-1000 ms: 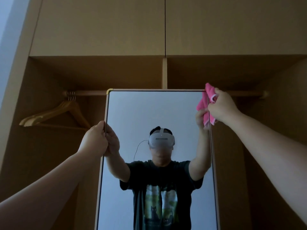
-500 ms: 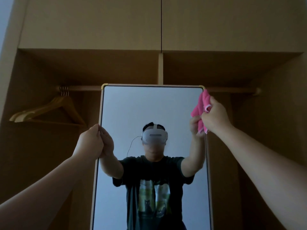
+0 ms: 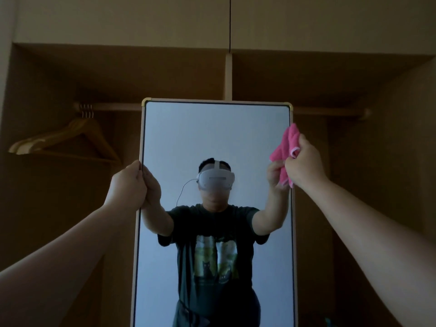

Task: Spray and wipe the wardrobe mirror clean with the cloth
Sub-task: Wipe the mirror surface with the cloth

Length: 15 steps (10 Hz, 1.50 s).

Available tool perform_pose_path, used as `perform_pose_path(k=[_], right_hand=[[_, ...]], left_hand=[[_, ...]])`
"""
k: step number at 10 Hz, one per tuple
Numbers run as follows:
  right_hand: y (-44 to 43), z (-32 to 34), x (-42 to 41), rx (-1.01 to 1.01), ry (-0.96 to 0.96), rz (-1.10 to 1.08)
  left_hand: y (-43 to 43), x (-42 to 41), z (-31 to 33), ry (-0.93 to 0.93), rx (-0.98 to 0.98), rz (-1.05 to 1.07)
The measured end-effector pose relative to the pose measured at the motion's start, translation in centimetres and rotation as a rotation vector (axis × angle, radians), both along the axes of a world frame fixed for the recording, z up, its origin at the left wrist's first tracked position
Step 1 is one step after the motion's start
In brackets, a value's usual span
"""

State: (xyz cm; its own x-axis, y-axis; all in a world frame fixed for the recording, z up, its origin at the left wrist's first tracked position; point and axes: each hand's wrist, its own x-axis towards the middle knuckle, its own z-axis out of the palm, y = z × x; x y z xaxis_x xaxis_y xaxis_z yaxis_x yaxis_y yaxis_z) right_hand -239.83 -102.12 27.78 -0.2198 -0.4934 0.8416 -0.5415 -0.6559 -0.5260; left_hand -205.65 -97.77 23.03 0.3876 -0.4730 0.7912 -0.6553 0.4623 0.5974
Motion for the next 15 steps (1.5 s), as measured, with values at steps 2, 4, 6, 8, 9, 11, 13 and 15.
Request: perform_pose_path(k=[2,4,6,8,9,11,13,15], right_hand=[[-0.7,-2.5,0.1,0.007,-0.022,-0.017],[-0.9,-4.8,0.3,0.003,-0.026,-0.028],[-0.9,-5.9,0.8,0.006,-0.041,-0.077],[0.1,-6.8,1.4,0.027,-0.058,-0.067],[0.7,-7.4,2.0,-0.007,-0.094,-0.074],[1.4,-8.7,2.1,0.049,-0.068,-0.112],[0.9,-10.1,1.8,0.074,-0.023,-0.152],[0.5,-11.3,2.1,0.065,-0.044,-0.158]], left_hand=[[-0.4,0.3,-1.3,-0.07,-0.032,0.099],[-0.2,-0.3,-2.8,-0.064,-0.018,0.107],[-0.2,-0.1,-3.1,-0.04,0.04,0.078],[0.0,-0.3,-3.4,-0.021,-0.001,0.06],[0.5,-0.9,-3.9,-0.033,-0.064,0.068],[-0.1,0.4,-5.5,-0.086,0.051,0.049],[-1.1,1.1,-7.3,-0.089,0.025,0.018],[-0.8,1.6,-9.1,-0.097,0.099,-0.013]])
